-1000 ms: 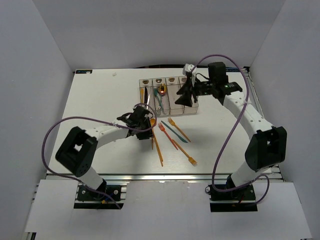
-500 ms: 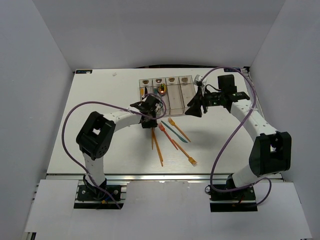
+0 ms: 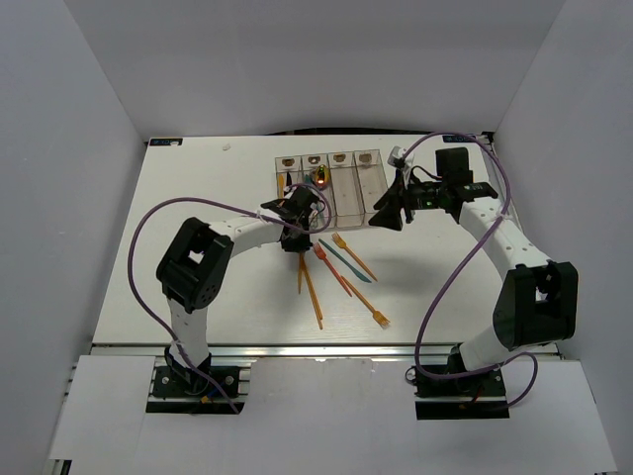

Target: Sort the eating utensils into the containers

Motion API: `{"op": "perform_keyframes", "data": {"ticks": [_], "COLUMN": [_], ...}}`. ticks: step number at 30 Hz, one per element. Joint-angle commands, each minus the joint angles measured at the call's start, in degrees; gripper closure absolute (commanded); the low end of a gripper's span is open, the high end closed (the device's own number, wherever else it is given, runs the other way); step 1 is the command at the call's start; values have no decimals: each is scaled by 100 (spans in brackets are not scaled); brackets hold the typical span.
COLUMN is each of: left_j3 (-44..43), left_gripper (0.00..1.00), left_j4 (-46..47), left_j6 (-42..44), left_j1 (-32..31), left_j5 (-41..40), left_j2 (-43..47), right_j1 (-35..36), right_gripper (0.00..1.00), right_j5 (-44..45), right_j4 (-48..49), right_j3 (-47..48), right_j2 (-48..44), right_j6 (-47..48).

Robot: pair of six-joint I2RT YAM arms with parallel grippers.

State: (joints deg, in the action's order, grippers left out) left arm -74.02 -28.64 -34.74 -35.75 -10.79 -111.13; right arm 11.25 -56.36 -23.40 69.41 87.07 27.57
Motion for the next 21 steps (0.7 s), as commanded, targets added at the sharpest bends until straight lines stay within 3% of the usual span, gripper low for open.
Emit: {"op": "perform_keyframes", "data": {"ticks": [1,5,13,21], "left_j3": [-95,-60,-113,-139], "left_gripper": [70,73,97,100], "left_j4": [-45,-54,-71,-185], "left_j6": [64,81,143,170], "left_j1": [-29,-20,-20,-20], "left_j5": [-46,-73,-231,-310], "left_j2": [-5,-5,162,715], "right_j1": [-61,-105,-158,-219], "right_gripper": [36,36,36,35], "right_j5": [-174,-182,-183,-183], "right_j4": [222,257,283,274], "right_j3": [-50,-94,-103,-182], "right_j2": [-76,-76,-76,-120], "right_j6": [-85,-129,-164,-164]}}
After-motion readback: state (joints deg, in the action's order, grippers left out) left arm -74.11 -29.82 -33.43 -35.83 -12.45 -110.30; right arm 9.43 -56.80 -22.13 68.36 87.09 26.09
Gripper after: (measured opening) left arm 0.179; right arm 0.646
